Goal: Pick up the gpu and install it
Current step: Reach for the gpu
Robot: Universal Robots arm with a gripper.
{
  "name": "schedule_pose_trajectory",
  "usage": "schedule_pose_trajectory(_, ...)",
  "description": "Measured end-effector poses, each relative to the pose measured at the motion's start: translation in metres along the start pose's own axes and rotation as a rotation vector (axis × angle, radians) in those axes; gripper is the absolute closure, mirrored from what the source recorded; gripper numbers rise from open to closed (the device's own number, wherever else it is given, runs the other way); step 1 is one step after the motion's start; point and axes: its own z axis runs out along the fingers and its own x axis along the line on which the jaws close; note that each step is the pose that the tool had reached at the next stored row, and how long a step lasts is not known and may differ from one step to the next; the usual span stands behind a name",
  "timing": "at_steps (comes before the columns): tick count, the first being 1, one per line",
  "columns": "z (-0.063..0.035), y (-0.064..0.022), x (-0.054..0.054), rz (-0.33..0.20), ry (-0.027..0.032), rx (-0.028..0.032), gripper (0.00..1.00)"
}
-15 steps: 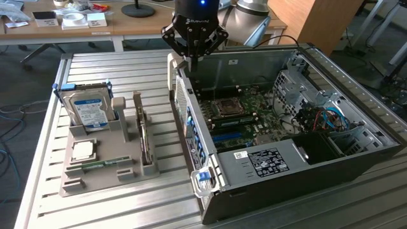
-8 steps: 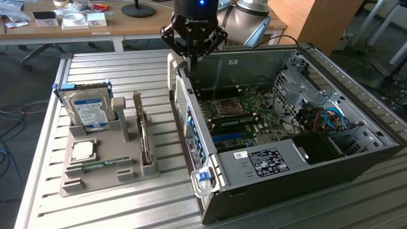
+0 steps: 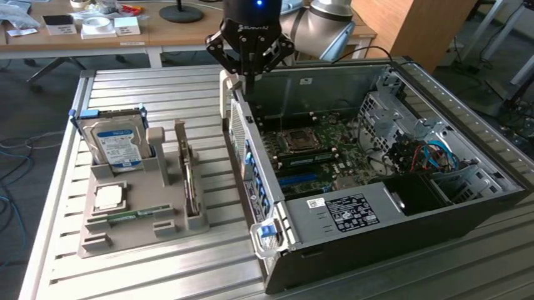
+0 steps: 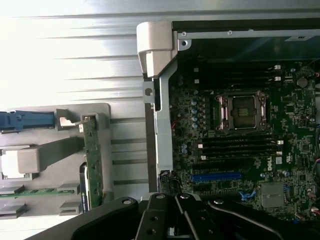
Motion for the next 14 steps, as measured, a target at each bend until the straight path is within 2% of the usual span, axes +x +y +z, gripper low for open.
schedule_pose_trajectory(14,-0.0004,-0.0015,0.020,0.000,0.0000,-0.0001,0.89)
